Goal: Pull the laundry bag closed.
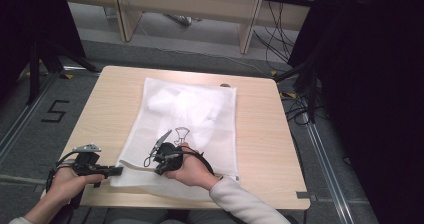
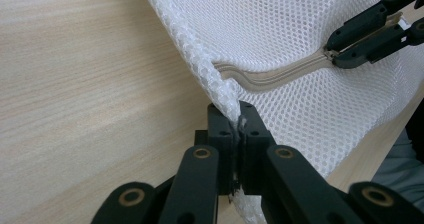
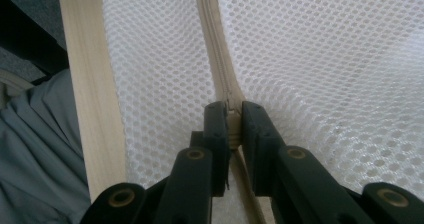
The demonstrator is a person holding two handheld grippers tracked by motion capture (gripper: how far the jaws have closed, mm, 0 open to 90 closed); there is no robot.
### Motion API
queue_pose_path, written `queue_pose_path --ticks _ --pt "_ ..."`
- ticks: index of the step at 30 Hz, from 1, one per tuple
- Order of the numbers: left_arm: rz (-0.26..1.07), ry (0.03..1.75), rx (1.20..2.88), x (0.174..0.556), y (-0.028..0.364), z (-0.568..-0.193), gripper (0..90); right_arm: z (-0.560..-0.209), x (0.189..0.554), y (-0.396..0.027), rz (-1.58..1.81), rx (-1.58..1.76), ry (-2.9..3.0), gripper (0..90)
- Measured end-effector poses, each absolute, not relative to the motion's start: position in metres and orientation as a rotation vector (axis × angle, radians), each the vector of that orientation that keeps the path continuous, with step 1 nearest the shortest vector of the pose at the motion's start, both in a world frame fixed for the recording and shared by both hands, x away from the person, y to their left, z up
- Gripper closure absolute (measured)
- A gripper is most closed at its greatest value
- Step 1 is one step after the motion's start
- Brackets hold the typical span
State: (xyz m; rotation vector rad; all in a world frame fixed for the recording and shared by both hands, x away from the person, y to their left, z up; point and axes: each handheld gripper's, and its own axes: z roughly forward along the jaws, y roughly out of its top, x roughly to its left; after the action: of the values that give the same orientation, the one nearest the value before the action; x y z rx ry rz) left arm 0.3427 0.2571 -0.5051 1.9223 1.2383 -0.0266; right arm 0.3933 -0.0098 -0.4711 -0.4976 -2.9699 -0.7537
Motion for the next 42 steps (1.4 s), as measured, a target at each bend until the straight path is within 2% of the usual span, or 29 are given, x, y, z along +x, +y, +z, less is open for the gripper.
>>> queue_pose_path --ticks 42 --pt "-0.024 1.247 1.922 0.343 0.257 -0.505 86.4 -0.464 0.393 -0.034 -0.752 -0.540 -2.977 82.4"
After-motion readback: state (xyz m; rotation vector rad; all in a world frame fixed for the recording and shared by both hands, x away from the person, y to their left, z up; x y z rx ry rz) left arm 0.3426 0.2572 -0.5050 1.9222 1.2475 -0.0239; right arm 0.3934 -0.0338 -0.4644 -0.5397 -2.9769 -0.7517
